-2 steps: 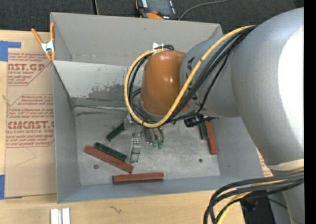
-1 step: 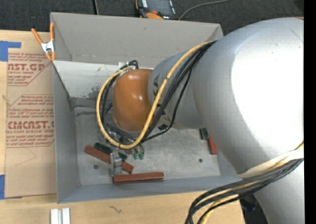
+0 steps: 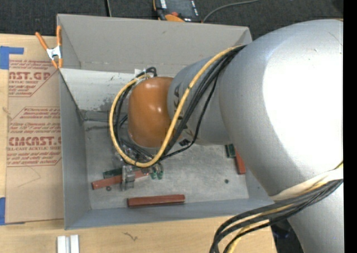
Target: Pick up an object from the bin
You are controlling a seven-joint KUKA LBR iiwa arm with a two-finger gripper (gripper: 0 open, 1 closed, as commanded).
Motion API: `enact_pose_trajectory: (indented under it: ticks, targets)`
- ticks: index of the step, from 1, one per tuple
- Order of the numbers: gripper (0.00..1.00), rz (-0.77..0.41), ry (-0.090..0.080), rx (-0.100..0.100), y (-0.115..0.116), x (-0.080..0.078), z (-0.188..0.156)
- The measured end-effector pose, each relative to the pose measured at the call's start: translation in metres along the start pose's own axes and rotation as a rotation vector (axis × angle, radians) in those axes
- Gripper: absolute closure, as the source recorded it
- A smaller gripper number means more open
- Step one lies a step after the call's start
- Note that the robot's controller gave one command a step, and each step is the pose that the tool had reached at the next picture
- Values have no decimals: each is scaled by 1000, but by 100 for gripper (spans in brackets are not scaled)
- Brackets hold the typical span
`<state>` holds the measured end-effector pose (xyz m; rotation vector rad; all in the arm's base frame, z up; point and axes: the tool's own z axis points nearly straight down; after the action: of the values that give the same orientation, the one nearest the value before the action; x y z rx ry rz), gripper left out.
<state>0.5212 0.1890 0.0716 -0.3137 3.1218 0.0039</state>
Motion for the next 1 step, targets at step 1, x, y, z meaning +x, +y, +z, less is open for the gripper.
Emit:
enact_pose_trajectory:
  ticks: [1]
  targets:
    - [100,46,-6,1,-26,-36,-124]
